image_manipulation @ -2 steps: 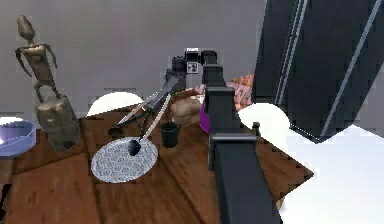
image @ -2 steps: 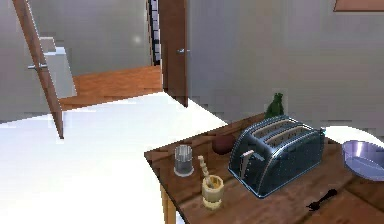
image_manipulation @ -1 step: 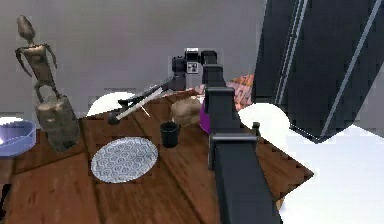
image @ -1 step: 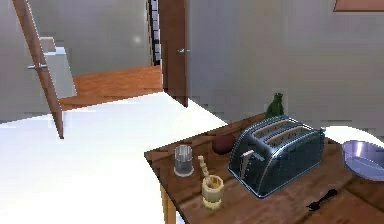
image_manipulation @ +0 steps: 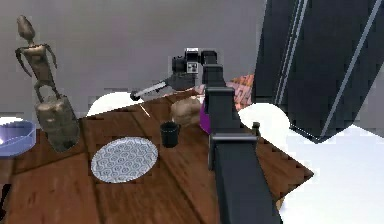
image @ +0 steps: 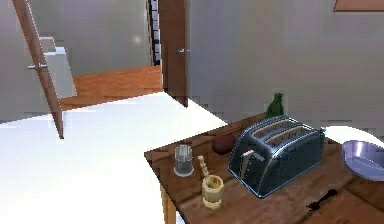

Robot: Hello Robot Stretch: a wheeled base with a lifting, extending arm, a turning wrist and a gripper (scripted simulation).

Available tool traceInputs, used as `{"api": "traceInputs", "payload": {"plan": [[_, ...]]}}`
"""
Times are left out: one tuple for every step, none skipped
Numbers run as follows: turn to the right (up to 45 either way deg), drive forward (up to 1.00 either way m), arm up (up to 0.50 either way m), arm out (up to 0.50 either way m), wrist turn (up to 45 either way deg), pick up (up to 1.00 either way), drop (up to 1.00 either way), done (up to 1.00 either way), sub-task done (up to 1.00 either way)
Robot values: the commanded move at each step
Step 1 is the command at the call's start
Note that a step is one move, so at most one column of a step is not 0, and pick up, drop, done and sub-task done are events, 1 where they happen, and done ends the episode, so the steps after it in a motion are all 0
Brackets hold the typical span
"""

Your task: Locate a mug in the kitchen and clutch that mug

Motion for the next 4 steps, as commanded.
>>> {"api": "traceInputs", "payload": {"plan": [[0.0,0.0,0.0,0.0,18.0,0.0,0.0,0.0,0.0],[0.0,0.0,-0.3,0.0,0.0,0.0,0.0,0.0,0.0],[0.0,0.0,0.0,0.0,0.0,1.0,0.0,0.0,0.0],[0.0,0.0,0.1,0.0,0.0,0.0,0.0,0.0,0.0]]}}
